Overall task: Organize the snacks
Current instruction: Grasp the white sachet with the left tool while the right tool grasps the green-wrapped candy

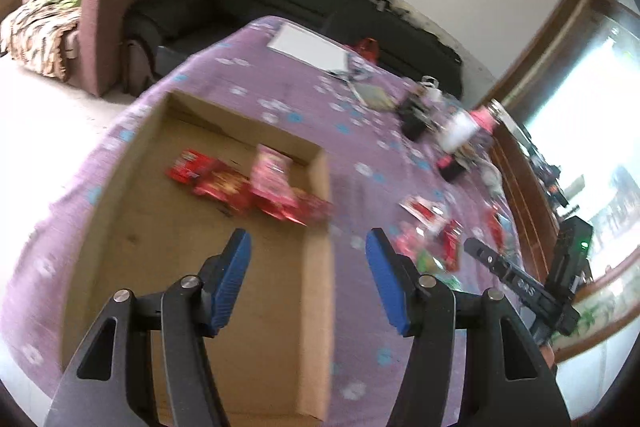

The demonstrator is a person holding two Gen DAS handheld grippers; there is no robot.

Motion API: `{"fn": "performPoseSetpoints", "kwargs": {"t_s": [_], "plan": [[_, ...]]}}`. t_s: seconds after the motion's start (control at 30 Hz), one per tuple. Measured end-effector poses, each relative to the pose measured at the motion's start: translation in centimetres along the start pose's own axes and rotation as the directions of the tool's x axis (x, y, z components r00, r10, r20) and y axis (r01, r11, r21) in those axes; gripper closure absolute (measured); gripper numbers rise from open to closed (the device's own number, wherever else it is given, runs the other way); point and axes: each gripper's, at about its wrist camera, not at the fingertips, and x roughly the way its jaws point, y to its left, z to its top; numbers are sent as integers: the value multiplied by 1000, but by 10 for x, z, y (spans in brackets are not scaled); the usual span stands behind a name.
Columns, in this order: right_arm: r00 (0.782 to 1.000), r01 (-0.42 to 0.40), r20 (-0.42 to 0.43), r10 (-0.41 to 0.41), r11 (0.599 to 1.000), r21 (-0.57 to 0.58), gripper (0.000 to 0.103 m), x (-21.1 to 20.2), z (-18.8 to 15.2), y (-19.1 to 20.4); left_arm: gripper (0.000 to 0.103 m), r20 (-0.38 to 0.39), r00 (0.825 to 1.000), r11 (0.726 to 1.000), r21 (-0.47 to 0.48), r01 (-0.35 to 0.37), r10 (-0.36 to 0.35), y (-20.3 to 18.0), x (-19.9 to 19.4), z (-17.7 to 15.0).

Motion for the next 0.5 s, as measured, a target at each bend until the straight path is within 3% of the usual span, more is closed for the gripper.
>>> {"fn": "performPoseSetpoints", "kwargs": {"t_s": [0.23,0.37,0.5], "plan": [[990,139,11,-142,980,146,59,-32,-22,-92,44,-76,995,997,45,69,-66,-51,25,-26],[992,128,-16,-127,983,134,59,-27,-37,-98,45,-123,991,995,71,69,-60,-73,41,-41],[993,103,-66,-99,993,61,59,-7,-55,-78,45,-163,986,995,86,59,-45,-86,54,-53]]}}
